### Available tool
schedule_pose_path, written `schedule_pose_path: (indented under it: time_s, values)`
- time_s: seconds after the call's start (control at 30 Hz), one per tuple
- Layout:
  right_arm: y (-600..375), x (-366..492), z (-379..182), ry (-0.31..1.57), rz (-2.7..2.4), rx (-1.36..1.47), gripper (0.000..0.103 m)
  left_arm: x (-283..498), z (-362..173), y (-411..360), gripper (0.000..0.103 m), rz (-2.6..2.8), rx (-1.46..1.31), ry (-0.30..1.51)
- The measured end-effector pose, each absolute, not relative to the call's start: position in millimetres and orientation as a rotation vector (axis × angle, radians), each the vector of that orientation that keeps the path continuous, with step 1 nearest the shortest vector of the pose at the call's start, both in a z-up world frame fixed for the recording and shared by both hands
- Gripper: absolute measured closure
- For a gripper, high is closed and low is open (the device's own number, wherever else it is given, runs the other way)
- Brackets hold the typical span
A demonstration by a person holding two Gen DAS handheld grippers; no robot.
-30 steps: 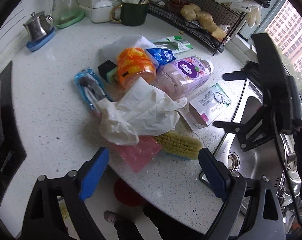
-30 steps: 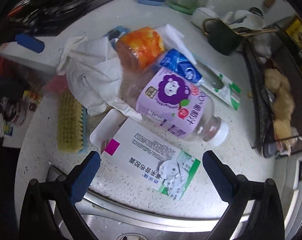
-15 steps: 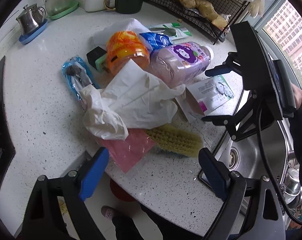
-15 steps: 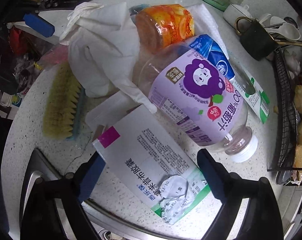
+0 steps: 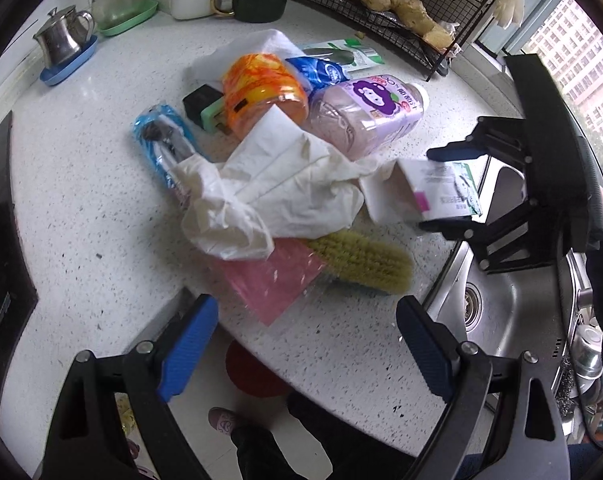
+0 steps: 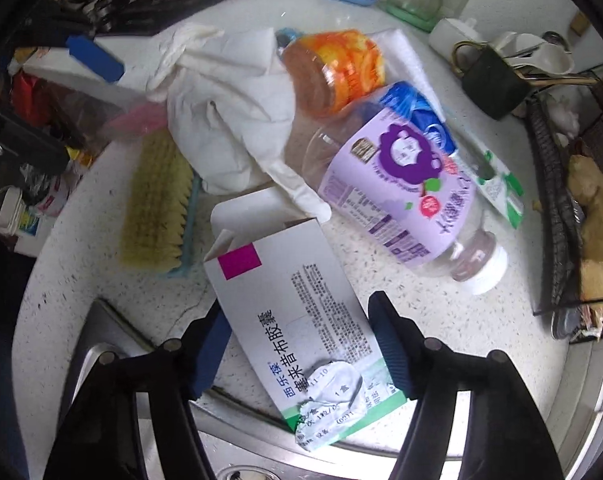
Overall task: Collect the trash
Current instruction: 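Grasp the white-green medicine box with the right tool, then grasp the white glove with the left tool while the right tool holds the box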
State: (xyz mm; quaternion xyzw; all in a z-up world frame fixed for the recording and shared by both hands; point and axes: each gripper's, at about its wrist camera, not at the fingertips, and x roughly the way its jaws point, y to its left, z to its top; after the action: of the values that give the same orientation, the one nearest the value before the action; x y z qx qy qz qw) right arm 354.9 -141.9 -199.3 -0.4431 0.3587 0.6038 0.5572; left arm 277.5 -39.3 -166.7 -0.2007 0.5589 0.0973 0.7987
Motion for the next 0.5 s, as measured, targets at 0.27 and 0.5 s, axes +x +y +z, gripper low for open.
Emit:
schedule_pose_path:
  time_s: [0.27, 0.5]
  values:
    - [-158.6, 355.5, -163.5, 0.886, 1.397, -0.924, 0.043, 254.0, -157.8, -22.4, 0.013, 0.235, -0.446, 1.184]
    - [-174.9, 362.5, -151.0, 0.994, 1.285, -0.795, 0.043, 255.0, -150.9, -2.6, 0.013, 0.226, -0.467, 1.157]
